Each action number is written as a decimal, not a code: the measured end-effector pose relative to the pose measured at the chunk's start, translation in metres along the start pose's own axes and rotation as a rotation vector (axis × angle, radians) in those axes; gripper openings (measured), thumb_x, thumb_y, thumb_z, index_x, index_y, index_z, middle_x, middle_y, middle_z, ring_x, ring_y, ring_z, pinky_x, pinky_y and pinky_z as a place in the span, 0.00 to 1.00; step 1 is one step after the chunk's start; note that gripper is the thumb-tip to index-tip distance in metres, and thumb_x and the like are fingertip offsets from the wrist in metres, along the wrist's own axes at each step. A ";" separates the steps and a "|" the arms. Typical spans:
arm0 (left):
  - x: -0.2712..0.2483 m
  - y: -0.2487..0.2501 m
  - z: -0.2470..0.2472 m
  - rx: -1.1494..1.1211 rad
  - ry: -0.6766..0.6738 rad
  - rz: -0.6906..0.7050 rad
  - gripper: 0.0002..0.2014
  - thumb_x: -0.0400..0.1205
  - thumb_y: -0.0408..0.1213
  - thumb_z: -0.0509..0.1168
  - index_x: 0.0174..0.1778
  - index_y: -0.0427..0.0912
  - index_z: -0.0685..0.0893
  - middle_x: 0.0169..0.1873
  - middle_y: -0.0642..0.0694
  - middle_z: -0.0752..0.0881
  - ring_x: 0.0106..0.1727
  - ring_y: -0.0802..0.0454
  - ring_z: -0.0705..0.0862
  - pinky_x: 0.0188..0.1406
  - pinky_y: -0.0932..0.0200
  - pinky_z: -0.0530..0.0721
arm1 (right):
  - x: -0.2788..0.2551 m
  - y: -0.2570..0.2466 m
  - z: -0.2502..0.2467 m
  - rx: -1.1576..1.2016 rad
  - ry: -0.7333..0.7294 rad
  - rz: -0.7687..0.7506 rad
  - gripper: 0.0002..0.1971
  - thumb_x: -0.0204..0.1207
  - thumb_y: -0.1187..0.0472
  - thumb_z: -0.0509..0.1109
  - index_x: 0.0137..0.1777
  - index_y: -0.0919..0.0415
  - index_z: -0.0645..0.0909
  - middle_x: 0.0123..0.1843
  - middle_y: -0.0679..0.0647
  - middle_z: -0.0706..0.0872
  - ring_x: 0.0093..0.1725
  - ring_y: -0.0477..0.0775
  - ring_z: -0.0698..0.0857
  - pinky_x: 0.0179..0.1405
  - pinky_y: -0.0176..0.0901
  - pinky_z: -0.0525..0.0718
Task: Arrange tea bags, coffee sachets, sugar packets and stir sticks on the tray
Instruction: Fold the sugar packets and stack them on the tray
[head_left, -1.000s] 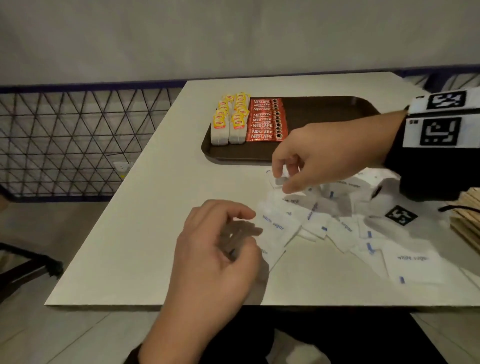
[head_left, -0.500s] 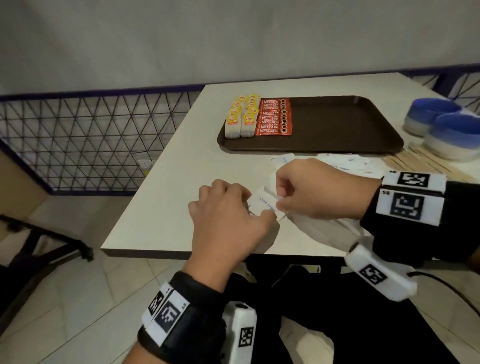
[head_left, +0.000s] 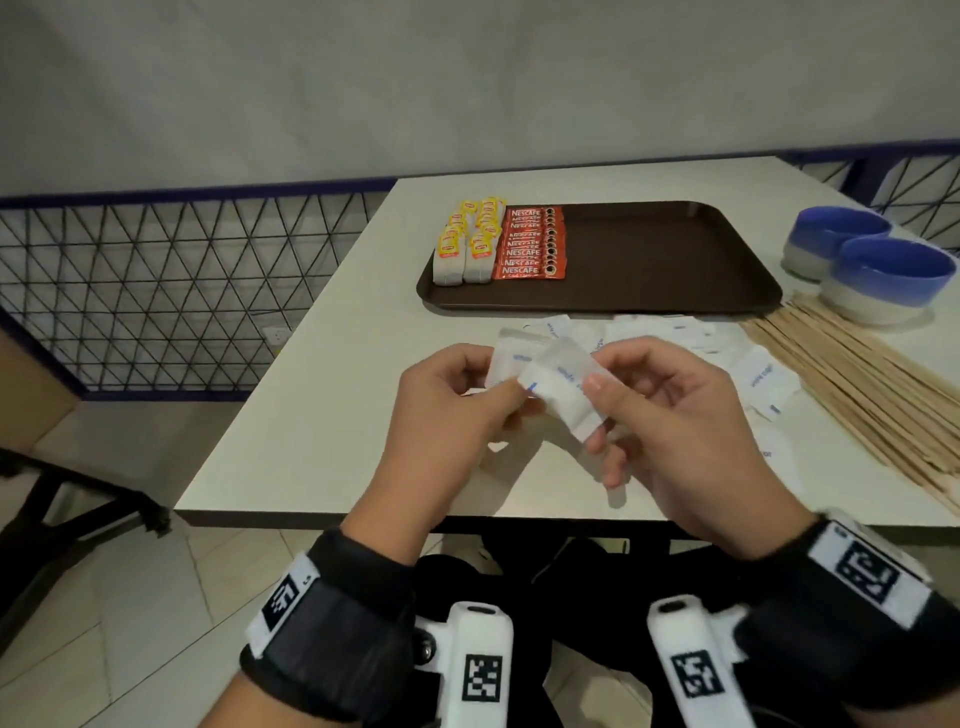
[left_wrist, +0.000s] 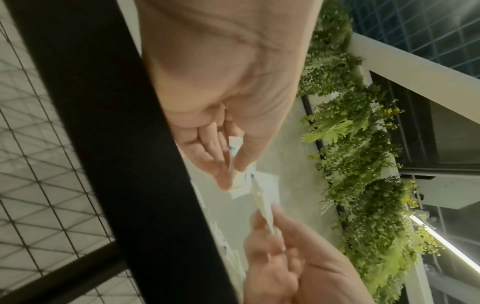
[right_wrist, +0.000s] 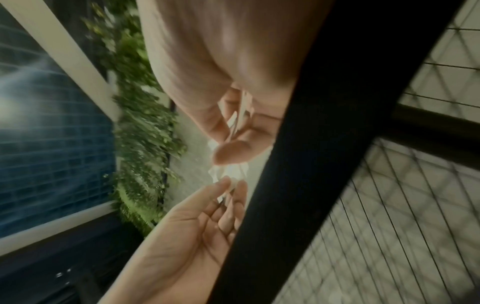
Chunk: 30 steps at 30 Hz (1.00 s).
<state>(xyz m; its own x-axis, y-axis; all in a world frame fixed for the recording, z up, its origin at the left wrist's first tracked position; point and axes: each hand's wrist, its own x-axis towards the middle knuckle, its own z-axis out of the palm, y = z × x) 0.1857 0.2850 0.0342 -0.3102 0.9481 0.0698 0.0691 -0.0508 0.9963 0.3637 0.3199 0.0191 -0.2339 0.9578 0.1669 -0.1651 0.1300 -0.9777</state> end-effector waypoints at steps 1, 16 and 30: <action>-0.001 0.000 0.003 -0.027 -0.041 -0.023 0.05 0.78 0.25 0.74 0.48 0.35 0.91 0.39 0.38 0.93 0.36 0.50 0.91 0.36 0.58 0.89 | 0.002 0.000 0.001 -0.005 0.005 -0.019 0.07 0.81 0.69 0.74 0.47 0.57 0.90 0.37 0.55 0.88 0.27 0.60 0.85 0.20 0.45 0.83; -0.001 -0.016 0.003 -0.090 -0.202 0.038 0.05 0.81 0.33 0.73 0.49 0.36 0.93 0.43 0.32 0.92 0.45 0.36 0.91 0.60 0.35 0.89 | 0.004 0.012 -0.002 -0.030 0.100 -0.051 0.12 0.76 0.67 0.80 0.56 0.54 0.86 0.40 0.58 0.90 0.24 0.59 0.84 0.26 0.50 0.84; -0.004 -0.014 0.002 -0.116 -0.236 0.052 0.07 0.82 0.31 0.72 0.54 0.34 0.92 0.46 0.34 0.93 0.50 0.38 0.92 0.54 0.48 0.91 | 0.003 0.018 0.001 -0.012 0.027 -0.071 0.12 0.78 0.68 0.78 0.58 0.53 0.88 0.41 0.59 0.92 0.31 0.57 0.86 0.33 0.52 0.84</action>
<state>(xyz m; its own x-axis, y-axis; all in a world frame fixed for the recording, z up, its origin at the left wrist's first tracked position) 0.1875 0.2826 0.0204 -0.0786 0.9895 0.1214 -0.0336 -0.1243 0.9917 0.3590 0.3247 0.0022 -0.1964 0.9526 0.2321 -0.1686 0.2004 -0.9651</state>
